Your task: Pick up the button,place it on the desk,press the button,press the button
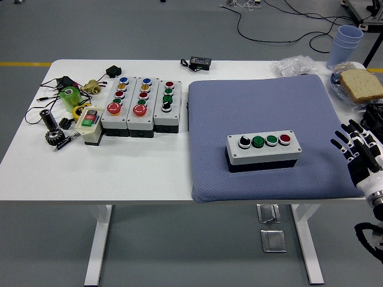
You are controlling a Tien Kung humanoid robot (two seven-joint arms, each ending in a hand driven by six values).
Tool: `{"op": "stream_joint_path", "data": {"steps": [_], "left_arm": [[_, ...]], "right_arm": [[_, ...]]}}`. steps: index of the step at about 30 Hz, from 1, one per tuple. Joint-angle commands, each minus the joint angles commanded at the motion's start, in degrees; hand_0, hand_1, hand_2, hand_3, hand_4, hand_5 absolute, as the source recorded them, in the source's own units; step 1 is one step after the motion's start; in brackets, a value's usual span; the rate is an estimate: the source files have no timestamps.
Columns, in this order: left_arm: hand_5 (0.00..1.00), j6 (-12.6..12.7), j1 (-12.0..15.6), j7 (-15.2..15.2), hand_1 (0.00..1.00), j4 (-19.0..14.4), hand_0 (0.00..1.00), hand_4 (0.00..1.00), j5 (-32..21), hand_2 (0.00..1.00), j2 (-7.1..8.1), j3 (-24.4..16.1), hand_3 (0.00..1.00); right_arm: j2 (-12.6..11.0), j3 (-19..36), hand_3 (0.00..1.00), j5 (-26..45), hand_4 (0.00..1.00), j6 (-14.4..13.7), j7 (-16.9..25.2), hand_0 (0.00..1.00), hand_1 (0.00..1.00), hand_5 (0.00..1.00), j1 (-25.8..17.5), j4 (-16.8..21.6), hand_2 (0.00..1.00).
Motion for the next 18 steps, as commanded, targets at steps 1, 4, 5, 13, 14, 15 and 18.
{"op": "stream_joint_path", "data": {"steps": [1, 4, 5, 13, 14, 15, 18], "left_arm": [[0.921, 0.0, 0.0, 0.0, 0.660, 0.0, 0.666, 0.351, 0.0, 0.670, -0.01, 0.0, 0.601], [0.921, 0.0, -0.1, 0.0, 0.660, 0.0, 0.666, 0.351, 0.0, 0.670, -0.02, 0.0, 0.601], [0.921, 0.0, -0.1, 0.0, 0.660, 0.0, 0.666, 0.350, 0.0, 0.669, -0.02, 0.1, 0.600], [0.921, -0.1, 0.1, 0.0, 0.660, 0.0, 0.666, 0.350, 0.1, 0.669, -0.07, 0.3, 0.598], [0.921, -0.1, 0.1, 0.0, 0.660, 0.0, 0.666, 0.350, 0.1, 0.669, -0.08, 0.3, 0.598], [0.921, -0.1, 0.2, 0.0, 0.660, 0.0, 0.666, 0.350, 0.1, 0.669, -0.09, 0.4, 0.598], [0.921, -0.1, 0.3, 0.1, 0.660, 0.0, 0.666, 0.350, 0.2, 0.668, -0.14, 0.4, 0.599]], "right_arm": [[0.0, 0.0, 0.651, 0.0, 0.673, 0.0, 0.0, 0.698, 0.655, 0.236, 0.0, 0.0, 0.708], [0.0, 0.0, 0.651, 0.2, 0.673, -0.1, 0.1, 0.698, 0.655, 0.236, 0.0, -0.1, 0.708], [0.0, 0.0, 0.646, 0.2, 0.670, -0.1, 0.1, 0.691, 0.643, 0.230, 0.0, -0.1, 0.707], [0.0, -0.2, 0.643, 0.3, 0.664, -0.1, 0.1, 0.688, 0.629, 0.223, -0.3, -0.2, 0.701], [0.0, -0.2, 0.643, 0.3, 0.664, -0.1, 0.1, 0.688, 0.629, 0.223, -0.3, -0.2, 0.701], [0.0, -0.2, 0.643, 0.4, 0.664, -0.2, 0.1, 0.688, 0.629, 0.223, -0.4, -0.3, 0.701], [0.0, -0.3, 0.638, 0.4, 0.662, -0.2, 0.0, 0.682, 0.619, 0.218, -0.6, -0.4, 0.694]]}}
